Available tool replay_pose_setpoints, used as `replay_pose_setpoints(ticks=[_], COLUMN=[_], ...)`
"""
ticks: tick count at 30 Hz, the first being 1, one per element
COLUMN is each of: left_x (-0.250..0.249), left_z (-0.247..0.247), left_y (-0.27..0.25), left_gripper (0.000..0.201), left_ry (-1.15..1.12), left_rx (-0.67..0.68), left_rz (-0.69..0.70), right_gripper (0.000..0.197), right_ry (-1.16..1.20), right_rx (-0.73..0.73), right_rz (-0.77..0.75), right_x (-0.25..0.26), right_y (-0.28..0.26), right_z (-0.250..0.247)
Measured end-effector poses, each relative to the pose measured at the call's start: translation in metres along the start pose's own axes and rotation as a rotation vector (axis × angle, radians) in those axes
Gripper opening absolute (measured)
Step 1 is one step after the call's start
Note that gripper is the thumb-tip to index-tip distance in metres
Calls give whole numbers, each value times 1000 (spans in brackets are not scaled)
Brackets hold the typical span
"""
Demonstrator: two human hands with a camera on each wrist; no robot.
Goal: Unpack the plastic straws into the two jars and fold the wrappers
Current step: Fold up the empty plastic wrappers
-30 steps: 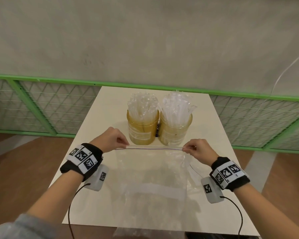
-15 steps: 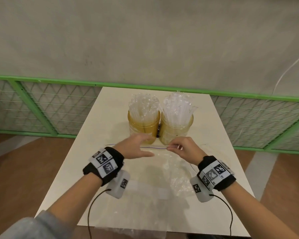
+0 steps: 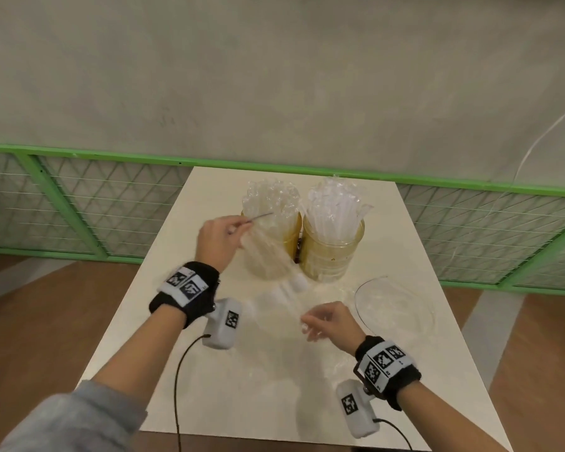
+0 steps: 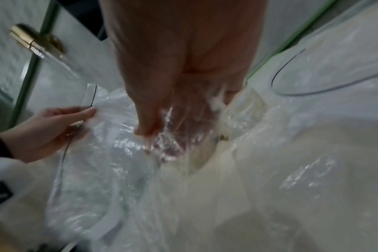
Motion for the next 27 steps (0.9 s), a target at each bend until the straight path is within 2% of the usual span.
replay_pose_setpoints(ticks=[2, 6, 9, 12, 16, 17, 20, 21, 23, 27], left_x=[18, 35, 41, 54, 57, 54, 49, 48, 50, 57], left_z=[-22, -30, -28, -34, -27, -25, -25, -26, -27, -23], left_y=[3, -3, -7, -11, -22, -23, -23, -23, -24, -38], left_gripper=[17, 7, 10, 12, 10, 9, 9, 8, 8, 9], left_ry=[109, 11, 2, -11, -144, -172, -276, -292, -291, -276], left_rx=[-74, -109, -164, -197, -189, -206, -277, -284, -277, -256], left_rz=[-29, -55, -76, -121, -171, -174, -192, -198, -204, -237], right_gripper=[9, 3, 7, 6, 17, 19, 37, 35, 32, 29], right_ry=[12, 92, 250, 299, 303, 358, 427, 397, 360, 167], right_rx=[-52, -148, -274, -341, -623, -622, -364, -326, -358, -572], right_rz=[13, -37, -98, -92, -171, -188, -164, -142, -127, -169], right_x=[-9, -3, 12, 16, 11, 10, 10, 10, 15, 20], right_y=[-2, -3, -3, -6, -16, -16, -4, -3, -5, -11], right_z=[-17, -37, -46, -61, -97, -97, -70, -63, -61, -84])
Point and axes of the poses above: each hand's wrist, its own y-axis towards the middle knuckle, its own z-axis out of the palm, x = y × z, the point moved 7 cm from there along y, towards the middle knuckle, and after that the axes turned 3 degrees about z, right-handed, at the moved point
